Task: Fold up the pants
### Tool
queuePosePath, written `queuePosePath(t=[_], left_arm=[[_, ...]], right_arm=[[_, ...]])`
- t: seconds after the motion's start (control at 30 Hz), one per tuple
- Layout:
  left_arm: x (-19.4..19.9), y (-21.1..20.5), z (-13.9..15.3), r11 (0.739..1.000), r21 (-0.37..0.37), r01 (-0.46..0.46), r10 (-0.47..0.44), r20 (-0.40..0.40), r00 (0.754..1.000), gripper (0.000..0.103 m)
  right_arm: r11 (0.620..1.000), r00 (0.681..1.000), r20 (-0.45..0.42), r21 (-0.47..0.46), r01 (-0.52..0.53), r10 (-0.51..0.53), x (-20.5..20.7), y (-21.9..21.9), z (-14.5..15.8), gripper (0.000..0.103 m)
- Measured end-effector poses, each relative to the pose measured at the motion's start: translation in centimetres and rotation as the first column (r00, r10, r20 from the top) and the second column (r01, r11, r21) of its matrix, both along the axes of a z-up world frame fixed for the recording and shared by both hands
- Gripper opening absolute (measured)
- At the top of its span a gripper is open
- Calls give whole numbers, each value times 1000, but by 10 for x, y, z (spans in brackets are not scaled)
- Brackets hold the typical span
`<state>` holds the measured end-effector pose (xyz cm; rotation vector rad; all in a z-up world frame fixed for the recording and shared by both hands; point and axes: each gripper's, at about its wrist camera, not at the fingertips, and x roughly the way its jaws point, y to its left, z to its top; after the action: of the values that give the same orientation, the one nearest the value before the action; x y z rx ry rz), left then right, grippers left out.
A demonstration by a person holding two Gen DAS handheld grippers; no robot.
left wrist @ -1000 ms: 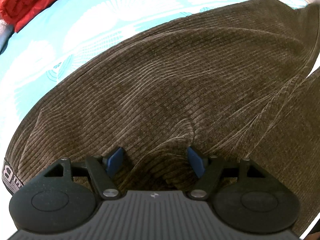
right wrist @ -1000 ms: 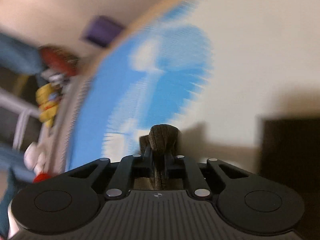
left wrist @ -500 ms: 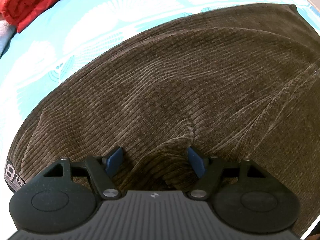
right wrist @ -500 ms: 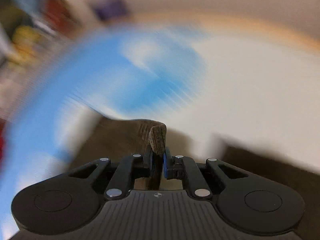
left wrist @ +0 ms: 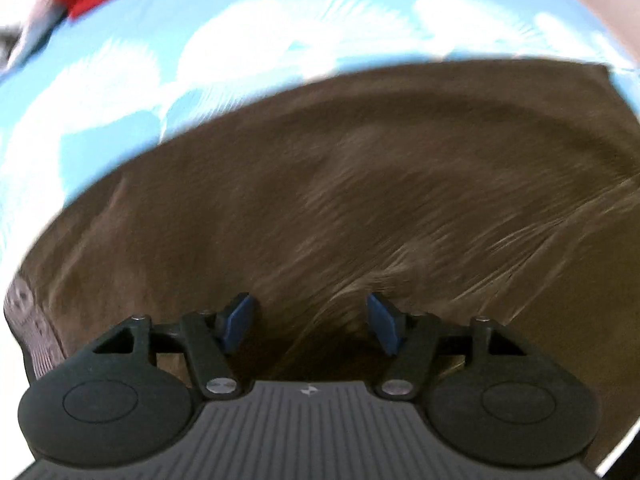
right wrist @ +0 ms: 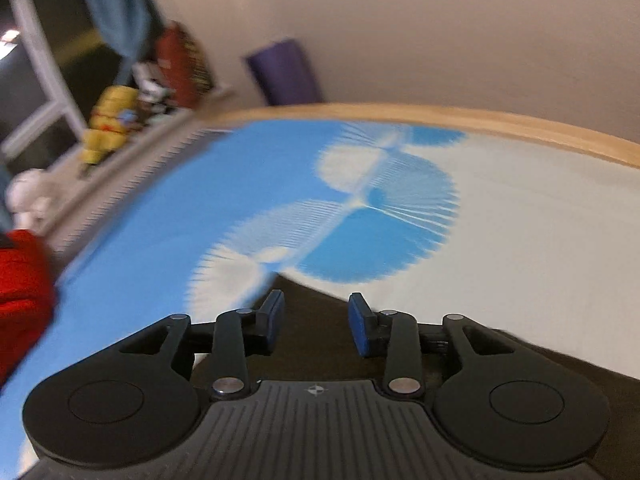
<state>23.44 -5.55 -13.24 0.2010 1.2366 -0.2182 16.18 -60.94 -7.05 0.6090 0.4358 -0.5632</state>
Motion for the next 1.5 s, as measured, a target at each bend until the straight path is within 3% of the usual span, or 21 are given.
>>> queuePosePath(t=[0.1,0.27,0.37,0.47,0.6,0.7,0.77,0.83,0.9,1.03,1.17,1.23,1.3,1.4,1.5], left_arm=[[-3,12,13,995,-66,-75,76,3,997,67],[-30,44,80,977,-160,-142,159,100,982,66],[-57,67,112,982,-120,-147,164,148,975,66],[-98,103,128,986,-78,-149,161,195,967,64],[-147,155,105,967,-88,-239,251,175,952,58],[-170,196,72,937,-74,-341,345,48,938,40],[-179,214,72,932,-91,-351,358,70,931,40],[-183,232,70,918,-127,-374,383,52,922,40],[-185,245,64,901,-163,-402,408,4,913,40],[-178,255,59,893,-188,-410,416,-9,910,48],[-172,254,52,890,-206,-406,406,-45,913,57],[-168,244,48,907,-185,-378,374,-57,926,65],[-165,231,42,933,-133,-334,329,-64,942,66],[-163,222,31,953,-58,-297,292,-83,953,66],[-164,219,23,963,-31,-268,264,-97,960,64]], right_arm=[[995,994,47,-30,-96,98,-11,33,28,40],[946,949,70,-124,-298,308,-40,102,74,48],[882,891,51,-180,-435,450,-62,142,93,49],[793,811,10,-218,-569,585,-88,183,105,49],[625,661,-109,-239,-743,743,-117,237,99,48],[500,556,-225,-261,-825,800,-126,272,87,48],[422,500,-266,-300,-855,824,-131,290,85,48],[384,474,-304,-312,-869,826,-130,296,80,48],[374,451,-329,-273,-886,830,-124,297,74,48],[314,375,-378,-213,-925,847,-120,303,59,48],[183,255,-442,-199,-963,860,-129,329,43,48],[111,198,-477,-204,-973,857,-136,341,38,48],[47,149,-511,-207,-977,846,-143,350,34,48],[16,131,-548,-209,-978,826,-144,354,31,48],[31,147,-558,-212,-977,817,-143,351,32,48]])
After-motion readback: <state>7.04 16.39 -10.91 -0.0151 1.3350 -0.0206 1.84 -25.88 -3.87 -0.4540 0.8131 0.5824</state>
